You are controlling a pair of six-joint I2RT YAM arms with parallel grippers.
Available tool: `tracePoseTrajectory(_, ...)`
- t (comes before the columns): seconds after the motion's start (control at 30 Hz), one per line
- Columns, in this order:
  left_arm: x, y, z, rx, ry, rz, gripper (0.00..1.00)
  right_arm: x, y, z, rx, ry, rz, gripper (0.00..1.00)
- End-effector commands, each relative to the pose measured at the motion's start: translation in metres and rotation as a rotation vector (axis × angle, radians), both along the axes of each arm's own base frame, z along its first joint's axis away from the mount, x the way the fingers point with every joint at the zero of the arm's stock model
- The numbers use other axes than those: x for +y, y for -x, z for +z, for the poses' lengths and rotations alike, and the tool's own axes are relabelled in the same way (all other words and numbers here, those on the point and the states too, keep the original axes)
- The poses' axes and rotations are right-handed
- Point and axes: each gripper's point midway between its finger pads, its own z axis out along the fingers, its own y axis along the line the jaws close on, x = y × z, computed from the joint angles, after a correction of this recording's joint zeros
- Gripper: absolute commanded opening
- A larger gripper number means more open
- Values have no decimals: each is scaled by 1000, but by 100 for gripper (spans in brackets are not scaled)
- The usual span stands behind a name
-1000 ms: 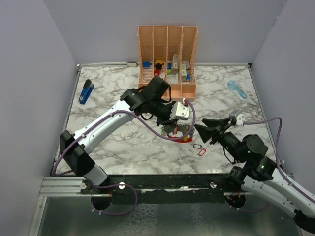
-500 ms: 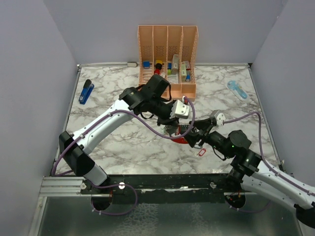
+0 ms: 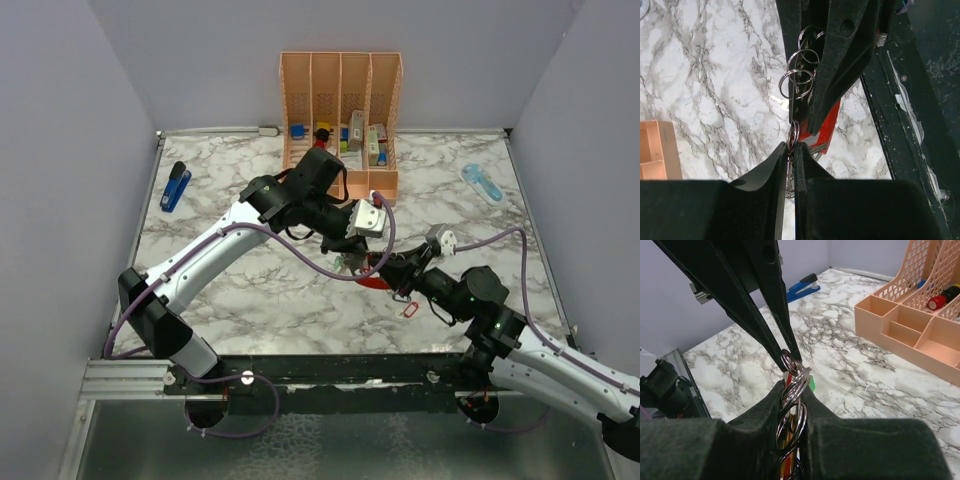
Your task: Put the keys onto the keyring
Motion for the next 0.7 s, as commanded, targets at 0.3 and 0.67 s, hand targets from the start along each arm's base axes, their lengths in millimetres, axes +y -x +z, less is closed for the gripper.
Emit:
tracePoseTrajectory(0.3,-1,18,14,38,59,-72,20,-3,1,11,-32,-14,-5,2)
tracePoseTrajectory(0.67,4,27,4,54,50,-113,23,1,1,7,-18,-3,12,2)
